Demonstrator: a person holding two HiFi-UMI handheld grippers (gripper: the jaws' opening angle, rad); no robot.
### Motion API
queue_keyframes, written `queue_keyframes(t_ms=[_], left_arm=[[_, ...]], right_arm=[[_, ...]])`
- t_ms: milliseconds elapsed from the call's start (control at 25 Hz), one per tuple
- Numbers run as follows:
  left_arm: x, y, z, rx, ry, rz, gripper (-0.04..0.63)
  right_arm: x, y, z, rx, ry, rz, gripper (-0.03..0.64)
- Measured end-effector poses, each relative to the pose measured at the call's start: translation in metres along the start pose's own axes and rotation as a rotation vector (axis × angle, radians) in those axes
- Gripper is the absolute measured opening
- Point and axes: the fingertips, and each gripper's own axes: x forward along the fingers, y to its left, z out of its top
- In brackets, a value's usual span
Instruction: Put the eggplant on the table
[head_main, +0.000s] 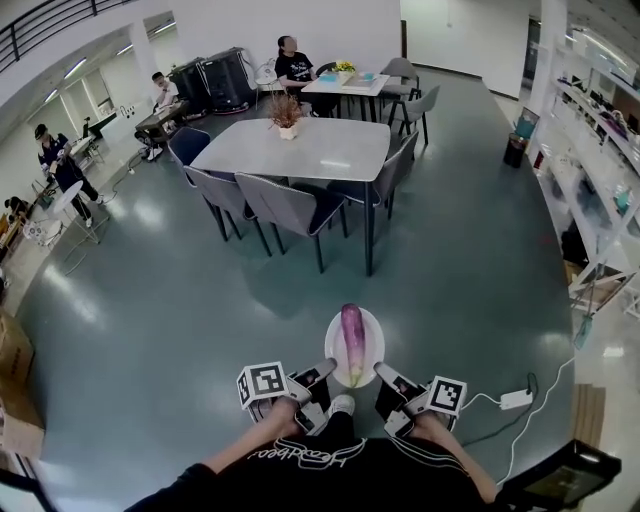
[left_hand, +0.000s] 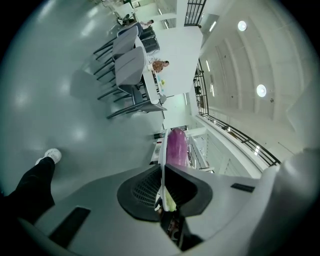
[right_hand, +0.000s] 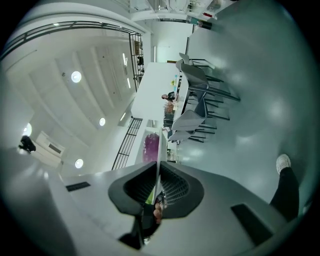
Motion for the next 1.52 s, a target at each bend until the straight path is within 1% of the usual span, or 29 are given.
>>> queue_keyframes(t_ms=[200,400,520,720,880,1040,1280,1520], left_arm=[[0.040,0.006,0.075,-0.012,0.027,0.011,0.028],[0.077,0.003,0.148,-0.022,0.039,-0.001,0.028],[0.096,0.003,0.183,-0.024,0.039,-0.017,0.028],[0.113,0.002,0.231,-0.021,0.037,-0.033,0.028],[0.121,0.005,0.250,-0.015,0.042,-0.039,0.028],[0.130,0.008,0.258,-0.017,0.060,-0.030,0.028],[0.139,0.005,0.266,0.002,0.088,-0.029,0.028],[0.139,0.005,0.277,-0.005,0.070,-0.032,0.028]], right_arm=[[0.064,-0.019,0.048,0.020,-0.022,-0.029,0.020],[0.127,-0.025,0.098,0.017,-0.038,-0.050,0.020],[0.158,-0.030,0.123,0.001,-0.042,-0.056,0.020],[0.202,-0.032,0.149,-0.011,-0.038,-0.052,0.020],[0.219,-0.037,0.159,-0.017,-0.038,-0.042,0.020],[0.224,-0.043,0.166,-0.013,-0.057,-0.053,0.020],[0.229,-0.045,0.174,-0.010,-0.077,-0.056,0.020],[0.240,-0.046,0.178,-0.009,-0.052,-0.060,0.020]])
